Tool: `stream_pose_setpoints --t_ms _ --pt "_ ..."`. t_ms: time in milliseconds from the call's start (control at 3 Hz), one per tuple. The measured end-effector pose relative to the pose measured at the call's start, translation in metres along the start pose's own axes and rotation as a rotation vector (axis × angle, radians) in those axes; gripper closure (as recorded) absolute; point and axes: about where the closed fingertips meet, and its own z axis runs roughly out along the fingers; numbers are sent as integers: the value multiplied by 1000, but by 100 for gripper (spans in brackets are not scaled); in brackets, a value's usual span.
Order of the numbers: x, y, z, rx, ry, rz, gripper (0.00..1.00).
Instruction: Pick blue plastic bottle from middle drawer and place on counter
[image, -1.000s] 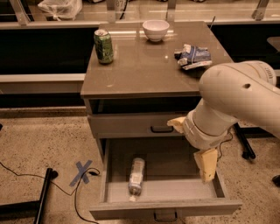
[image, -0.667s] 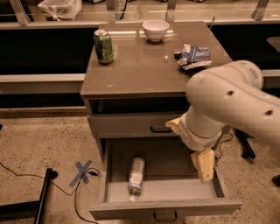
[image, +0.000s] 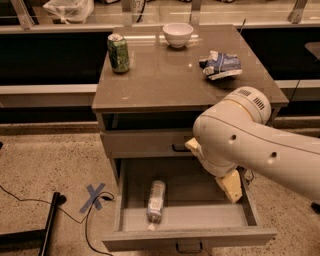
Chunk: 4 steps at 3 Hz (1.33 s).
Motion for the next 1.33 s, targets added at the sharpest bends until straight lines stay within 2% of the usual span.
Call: stream_pose_setpoints --t_ms 333,667,1000,1333 --pt "-1 -1 3 -7 -5 -15 0" --pt "-5 -8 29 -49 -47 -136 0" --pt "-20 8 98 -78 -184 -246 0" --pt "-40 5 173 8 -264 -308 0"
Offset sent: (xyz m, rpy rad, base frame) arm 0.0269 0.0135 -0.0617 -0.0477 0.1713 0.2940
